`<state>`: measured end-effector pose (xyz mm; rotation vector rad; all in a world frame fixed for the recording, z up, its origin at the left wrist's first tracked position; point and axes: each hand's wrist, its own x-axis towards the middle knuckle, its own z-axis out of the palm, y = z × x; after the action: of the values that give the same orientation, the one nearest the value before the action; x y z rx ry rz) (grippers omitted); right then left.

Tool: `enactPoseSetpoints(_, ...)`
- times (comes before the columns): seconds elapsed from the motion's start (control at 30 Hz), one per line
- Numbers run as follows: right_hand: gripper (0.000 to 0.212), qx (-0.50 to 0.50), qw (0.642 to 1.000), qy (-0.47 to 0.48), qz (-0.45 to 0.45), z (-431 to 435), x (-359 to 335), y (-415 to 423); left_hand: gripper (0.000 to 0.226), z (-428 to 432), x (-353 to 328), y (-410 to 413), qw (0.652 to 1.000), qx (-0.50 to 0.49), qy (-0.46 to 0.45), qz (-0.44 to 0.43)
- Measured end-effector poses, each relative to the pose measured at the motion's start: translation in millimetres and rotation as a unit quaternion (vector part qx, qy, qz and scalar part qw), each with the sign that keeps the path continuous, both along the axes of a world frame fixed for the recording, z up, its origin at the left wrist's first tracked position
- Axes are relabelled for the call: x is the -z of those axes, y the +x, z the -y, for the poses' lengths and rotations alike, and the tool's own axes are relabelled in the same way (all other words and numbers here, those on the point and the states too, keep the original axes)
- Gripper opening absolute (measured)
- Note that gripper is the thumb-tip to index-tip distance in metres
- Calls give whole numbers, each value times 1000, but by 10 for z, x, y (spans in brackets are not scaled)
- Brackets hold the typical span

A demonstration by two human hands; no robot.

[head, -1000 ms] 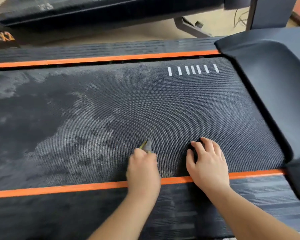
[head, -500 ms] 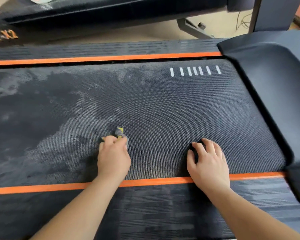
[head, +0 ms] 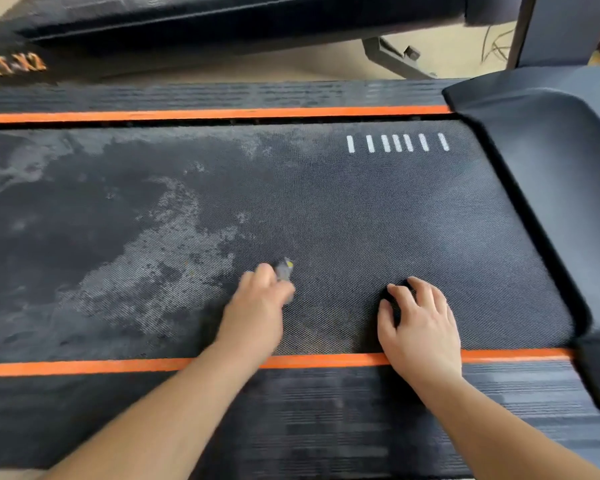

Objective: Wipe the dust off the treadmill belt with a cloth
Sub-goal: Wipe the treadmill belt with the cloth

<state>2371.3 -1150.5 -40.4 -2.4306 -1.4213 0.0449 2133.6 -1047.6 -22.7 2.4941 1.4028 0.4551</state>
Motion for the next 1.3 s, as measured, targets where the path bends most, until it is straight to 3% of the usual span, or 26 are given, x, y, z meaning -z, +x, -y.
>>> enactPoseSetpoints(0.1, 41, 0, 1000, -8, -1, 0, 9, -10, 27, -269, 50, -570, 990, -140, 0, -17)
enactPoseSetpoints(0.2, 45, 0, 1000, -26, -2, -6, 11, -12, 25, -76, -35, -266, 970, -241, -30, 15)
enactPoseSetpoints(0.33, 47, -2, 1000, -30, -2, -19, -8, -35, 15, 460, -51, 608, 985, -142, -88, 41)
enactPoseSetpoints(0.43, 49, 0, 999, -32, -4, -6, -33, -38, 20, 600, -70, 711, 989, -4, -139, 42)
enactPoseSetpoints(0.53, 51, -7, 999, -32, -4, -9, -53, -35, 27, 220, -31, 131, 998, 59, -34, -5)
enactPoseSetpoints(0.6, 51, -6, 999, -32, 1, -5, -46, -44, 23, -122, 8, -414, 998, -6, 19, -55)
enactPoseSetpoints(0.67, 51, -5, 999, -35, 7, -8, -35, -48, 28, -312, 48, -805, 991, -119, 18, -56)
enactPoseSetpoints(0.77, 49, -5, 999, -33, 8, -5, -41, -43, 27, -130, 22, -520, 968, -249, -12, -23)
enactPoseSetpoints(0.83, 49, -3, 999, -32, 11, -4, -41, -50, 22, 167, 18, 18, 977, -212, -32, 17)
enactPoseSetpoints(0.93, 50, -2, 1000, -28, 12, -14, -25, -42, 17, 640, 10, 668, 991, -68, -97, 62)
enactPoseSetpoints(1.03, 50, -1, 1000, -19, 6, -5, -27, -42, 24, 572, -46, 587, 992, 69, -95, 43)
enactPoseSetpoints(1.1, 50, -3, 1000, -17, 7, -14, -31, -36, 36, 265, -35, 179, 995, 90, -52, 6)
enactPoseSetpoints(1.2, 50, -3, 1000, -23, 7, -11, -26, -43, 25, -228, -16, -581, 998, -40, -14, -36)
enactPoseSetpoints(1.3, 50, -4, 999, -32, 13, -15, -23, -43, 31, -183, -112, -605, 966, -249, -67, 0)
